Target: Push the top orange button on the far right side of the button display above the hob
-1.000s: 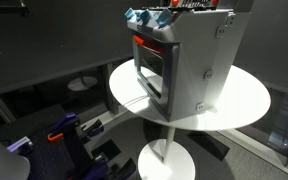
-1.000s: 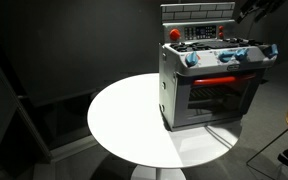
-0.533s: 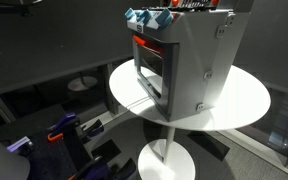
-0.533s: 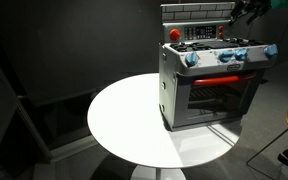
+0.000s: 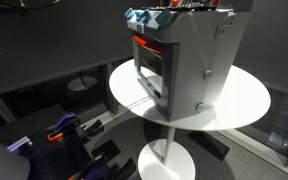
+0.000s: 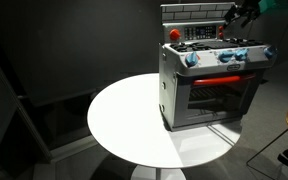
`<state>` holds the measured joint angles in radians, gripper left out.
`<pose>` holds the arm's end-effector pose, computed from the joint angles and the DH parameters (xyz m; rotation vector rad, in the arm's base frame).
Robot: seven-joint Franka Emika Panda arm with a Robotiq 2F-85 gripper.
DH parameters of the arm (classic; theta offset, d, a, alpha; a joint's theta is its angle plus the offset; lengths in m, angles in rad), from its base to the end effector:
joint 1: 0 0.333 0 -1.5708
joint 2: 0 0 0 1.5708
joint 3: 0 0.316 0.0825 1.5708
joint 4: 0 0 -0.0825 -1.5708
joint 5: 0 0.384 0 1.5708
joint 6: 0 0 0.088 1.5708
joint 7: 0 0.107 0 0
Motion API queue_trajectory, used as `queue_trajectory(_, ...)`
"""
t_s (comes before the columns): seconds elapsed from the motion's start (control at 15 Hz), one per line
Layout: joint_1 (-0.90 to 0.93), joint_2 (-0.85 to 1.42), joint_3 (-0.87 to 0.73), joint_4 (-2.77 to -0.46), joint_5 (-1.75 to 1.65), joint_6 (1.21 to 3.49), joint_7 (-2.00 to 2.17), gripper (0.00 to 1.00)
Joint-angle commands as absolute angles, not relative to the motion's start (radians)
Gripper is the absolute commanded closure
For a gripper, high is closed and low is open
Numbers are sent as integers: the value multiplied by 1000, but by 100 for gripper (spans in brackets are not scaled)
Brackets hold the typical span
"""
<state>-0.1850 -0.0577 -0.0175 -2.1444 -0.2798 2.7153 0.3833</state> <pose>0.5625 -0.1055 0.4995 2.8097 -0.5235 0.9454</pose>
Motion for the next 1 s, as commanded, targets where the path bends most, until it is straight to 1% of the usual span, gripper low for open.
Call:
queue_trajectory(0.0,-185,-22,-12,-2093,-303,2690,424,0)
queue_trajectory(0.53,-186,6,-19,-2059,-301,2681,420,0)
queue_trajectory(0.6,-157,-1,-46,-2061,-283,2672,406,0)
queue_trajectory(0.93,-123,-68,-49,-2095,-112,2580,327,0)
